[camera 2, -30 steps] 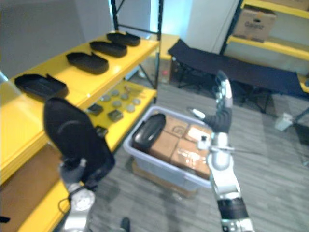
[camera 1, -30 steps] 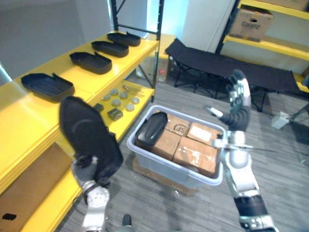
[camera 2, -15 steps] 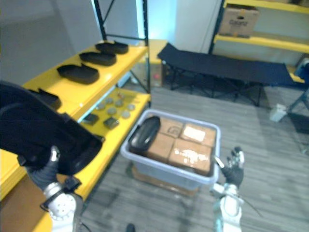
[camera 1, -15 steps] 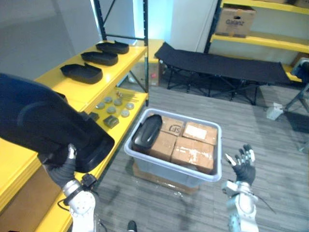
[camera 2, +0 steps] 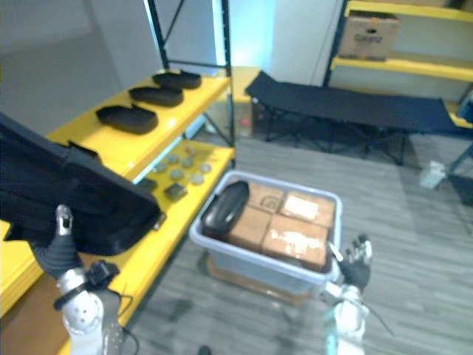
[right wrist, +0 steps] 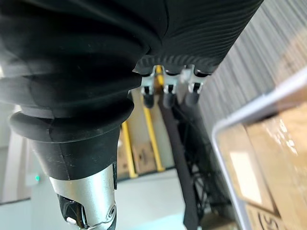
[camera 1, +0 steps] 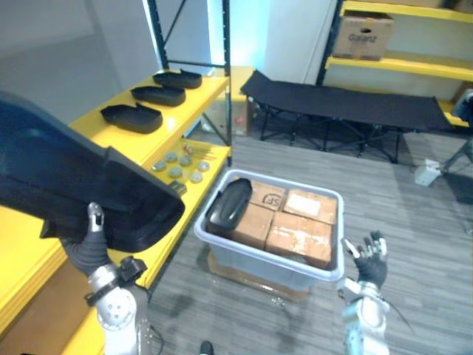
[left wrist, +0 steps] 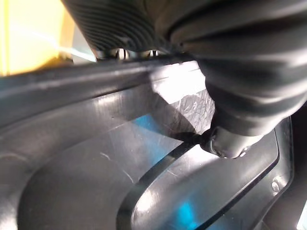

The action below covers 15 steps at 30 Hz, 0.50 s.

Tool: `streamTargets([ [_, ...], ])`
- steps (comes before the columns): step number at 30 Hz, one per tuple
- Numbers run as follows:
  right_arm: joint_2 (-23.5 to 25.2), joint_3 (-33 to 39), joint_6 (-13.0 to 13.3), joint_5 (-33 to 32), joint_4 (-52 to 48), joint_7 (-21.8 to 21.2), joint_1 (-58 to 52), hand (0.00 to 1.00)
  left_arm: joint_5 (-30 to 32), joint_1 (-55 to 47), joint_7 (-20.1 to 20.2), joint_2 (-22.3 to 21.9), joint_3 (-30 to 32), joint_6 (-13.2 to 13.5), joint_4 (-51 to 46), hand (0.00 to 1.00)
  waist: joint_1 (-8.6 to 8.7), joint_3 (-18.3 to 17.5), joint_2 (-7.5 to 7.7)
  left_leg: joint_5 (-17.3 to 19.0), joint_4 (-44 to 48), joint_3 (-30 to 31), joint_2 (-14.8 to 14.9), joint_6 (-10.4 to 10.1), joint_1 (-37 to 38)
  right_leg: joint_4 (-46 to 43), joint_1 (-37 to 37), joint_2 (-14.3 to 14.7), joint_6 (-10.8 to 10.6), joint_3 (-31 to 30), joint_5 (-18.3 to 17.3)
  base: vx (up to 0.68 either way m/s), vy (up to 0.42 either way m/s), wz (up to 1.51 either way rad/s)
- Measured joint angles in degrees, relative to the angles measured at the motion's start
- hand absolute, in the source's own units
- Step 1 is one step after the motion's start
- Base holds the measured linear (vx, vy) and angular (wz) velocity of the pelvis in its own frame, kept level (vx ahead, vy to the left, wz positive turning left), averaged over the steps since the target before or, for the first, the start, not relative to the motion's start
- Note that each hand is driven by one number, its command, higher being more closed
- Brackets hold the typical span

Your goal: Walk over and take plastic housings, then place them on the shelf

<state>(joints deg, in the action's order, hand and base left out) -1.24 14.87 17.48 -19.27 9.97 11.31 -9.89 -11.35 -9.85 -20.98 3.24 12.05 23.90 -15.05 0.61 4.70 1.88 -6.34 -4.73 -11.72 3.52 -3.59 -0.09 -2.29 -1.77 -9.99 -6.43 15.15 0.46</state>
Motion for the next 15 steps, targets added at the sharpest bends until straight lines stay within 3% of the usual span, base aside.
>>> streamTargets([
  [2, -0.4, 1.2, -0.4, -0.7, -1.3, -0.2, -0.2, 0.00, 0.0, 1.2, 0.9, 1.0, 0.0, 0.1, 0.6, 1.00, 0.15, 1.8, 0.37, 0.0, 0.2, -0.1, 0.0, 0.0, -0.1, -2.0, 1.0, -0.1, 0.1, -1.0, -0.8, -0.01, -0.001, -0.10],
  [6, -1.8, 2.4, -0.9, -0.7, -3.2, 0.3, 0.9, 0.00, 0.4, 5.5, 1.6, 1.4, -2.4, 1.6, 2.3, 1.00, 0.38, 6.6, 1.52, 3.2, 9.0, 0.1, 1.0, 0.5, -6.7, -4.5, 4.5, -0.5, 0.0, -1.3, -1.3, -0.05, 0.019, 0.00],
  [9, -1.9, 1.9, -0.9, -0.9, -3.2, 1.4, 2.5, 0.00, 0.4, 7.5, 1.4, 2.2, -2.4, 2.2, 4.1, 1.00, 0.25, 9.4, 1.14, 5.3, 13.5, 0.5, 1.8, 0.5, -9.3, -4.9, 4.9, -0.1, -0.1, -1.3, -1.2, -0.01, 0.008, 0.02],
  [15, -1.9, 1.2, -0.9, -0.9, -3.2, 2.2, 2.4, 0.00, 0.8, 7.8, 0.5, 3.6, -2.1, 3.9, 4.1, 1.00, 0.08, 11.4, 0.20, 11.3, 23.7, 1.8, 3.7, 0.5, -13.3, -6.6, 4.6, 1.1, -0.3, -1.4, -1.2, 0.05, 0.008, -0.01],
])
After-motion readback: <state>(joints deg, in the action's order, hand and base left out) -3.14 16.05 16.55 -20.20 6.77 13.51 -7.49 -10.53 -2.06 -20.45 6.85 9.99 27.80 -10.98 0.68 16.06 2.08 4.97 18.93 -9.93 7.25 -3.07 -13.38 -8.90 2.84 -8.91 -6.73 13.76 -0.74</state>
